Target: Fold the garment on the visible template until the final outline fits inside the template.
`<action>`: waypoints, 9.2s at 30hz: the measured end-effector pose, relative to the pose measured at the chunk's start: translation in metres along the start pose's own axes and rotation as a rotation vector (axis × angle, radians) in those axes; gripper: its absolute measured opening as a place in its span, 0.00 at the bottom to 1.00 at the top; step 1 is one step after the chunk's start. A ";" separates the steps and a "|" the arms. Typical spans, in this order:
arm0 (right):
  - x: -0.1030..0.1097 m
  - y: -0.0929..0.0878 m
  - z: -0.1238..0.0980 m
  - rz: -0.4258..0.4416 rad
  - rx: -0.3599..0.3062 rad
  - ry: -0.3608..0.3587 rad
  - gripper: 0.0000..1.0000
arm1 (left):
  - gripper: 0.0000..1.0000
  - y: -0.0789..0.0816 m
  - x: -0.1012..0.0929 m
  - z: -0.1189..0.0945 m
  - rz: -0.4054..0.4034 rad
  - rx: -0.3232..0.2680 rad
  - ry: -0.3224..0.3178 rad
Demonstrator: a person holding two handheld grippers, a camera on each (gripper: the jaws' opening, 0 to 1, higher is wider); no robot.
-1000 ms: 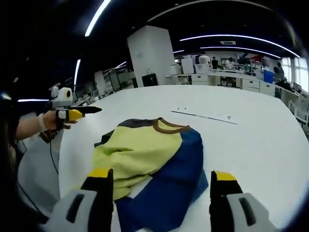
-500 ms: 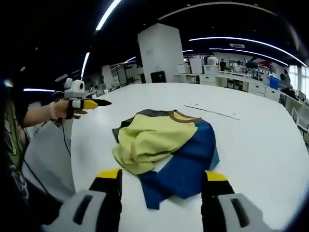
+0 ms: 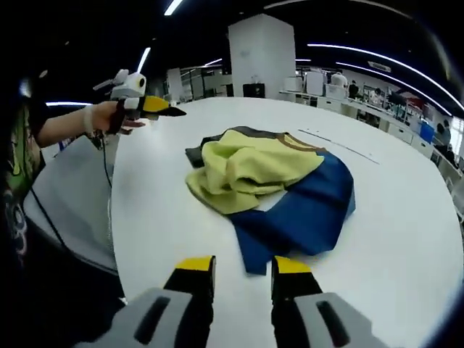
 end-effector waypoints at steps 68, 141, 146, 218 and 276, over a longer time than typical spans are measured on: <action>-0.162 -0.007 -0.107 0.077 0.170 -0.356 0.00 | 0.75 -0.012 0.004 -0.006 -0.071 -0.013 0.000; -0.239 -0.068 -0.061 0.439 0.415 -0.347 0.25 | 0.73 -0.031 0.019 -0.025 -0.122 0.032 0.094; -0.227 -0.079 -0.073 0.558 0.400 -0.347 0.22 | 0.74 -0.032 0.018 -0.023 -0.120 0.034 0.086; -0.209 -0.074 -0.089 0.523 0.110 -0.408 0.48 | 0.72 -0.038 0.018 -0.028 -0.132 0.013 0.079; -0.083 0.058 -0.094 0.494 -0.382 -0.074 0.91 | 0.65 -0.057 0.041 -0.011 -0.107 0.119 0.047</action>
Point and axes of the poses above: the point that each gripper's makers call its tool centre point, and the gripper's own axes: z roughly forward along the fingers, x roughly to its left, y roughly out of its top, the point moved 4 cm from there along -z, roughly backward along the fingers, and after that the axes turned 14 degrees about -y, right-handed, at the moved point
